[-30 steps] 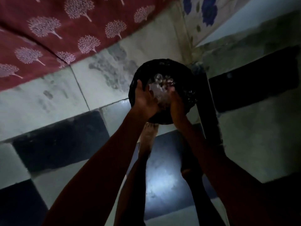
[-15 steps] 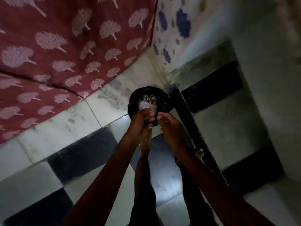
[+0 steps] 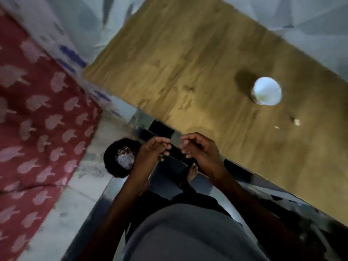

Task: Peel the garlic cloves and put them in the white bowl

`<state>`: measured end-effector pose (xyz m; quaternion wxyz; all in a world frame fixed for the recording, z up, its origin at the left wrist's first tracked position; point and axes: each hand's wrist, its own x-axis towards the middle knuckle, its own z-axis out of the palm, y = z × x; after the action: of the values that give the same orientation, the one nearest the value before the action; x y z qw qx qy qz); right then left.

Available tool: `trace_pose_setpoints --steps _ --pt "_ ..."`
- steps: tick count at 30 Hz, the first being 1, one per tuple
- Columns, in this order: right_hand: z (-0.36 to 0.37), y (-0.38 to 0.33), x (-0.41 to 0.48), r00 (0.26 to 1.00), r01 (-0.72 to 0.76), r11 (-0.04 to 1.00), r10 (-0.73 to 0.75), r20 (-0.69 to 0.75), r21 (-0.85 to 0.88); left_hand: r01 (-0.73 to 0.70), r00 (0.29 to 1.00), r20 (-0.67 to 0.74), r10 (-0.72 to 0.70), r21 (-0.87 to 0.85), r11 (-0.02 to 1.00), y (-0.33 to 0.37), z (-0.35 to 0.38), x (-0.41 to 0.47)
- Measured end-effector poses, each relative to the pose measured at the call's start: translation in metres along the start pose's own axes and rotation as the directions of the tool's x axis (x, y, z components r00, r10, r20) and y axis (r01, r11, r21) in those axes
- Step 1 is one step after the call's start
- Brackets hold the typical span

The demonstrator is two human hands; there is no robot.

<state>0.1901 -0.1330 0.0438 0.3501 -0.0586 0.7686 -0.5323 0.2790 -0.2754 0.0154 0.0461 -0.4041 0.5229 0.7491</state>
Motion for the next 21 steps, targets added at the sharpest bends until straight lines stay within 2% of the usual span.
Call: trace_pose_setpoints --steps 6,14,16,19,21 --pt "-0.123 0.014 -0.009 0.975 0.021 0.991 0.008 -0.223 0.129 -0.104 0.981 0.181 0.076 0.148 0.984 0.021 0.128 0.016" --pt "-0.250 0.050 -0.020 0.907 0.065 0.973 0.036 -0.419 0.223 -0.246 0.951 0.264 0.164 0.318 0.916 0.016 0.277 0.062" --pt "-0.272 0.060 -0.018 0.890 0.060 0.967 0.060 -0.453 0.246 -0.330 0.933 0.284 0.222 0.424 0.843 0.012 0.307 0.079" --pt "-0.294 0.071 -0.011 0.865 0.048 0.964 0.091 -0.493 0.262 -0.532 0.846 0.400 0.353 0.581 0.617 0.010 0.344 0.107" --pt "-0.305 0.077 -0.006 0.848 0.050 0.960 0.104 -0.520 0.274 -0.617 0.787 0.491 0.374 0.632 0.469 0.008 0.365 0.122"
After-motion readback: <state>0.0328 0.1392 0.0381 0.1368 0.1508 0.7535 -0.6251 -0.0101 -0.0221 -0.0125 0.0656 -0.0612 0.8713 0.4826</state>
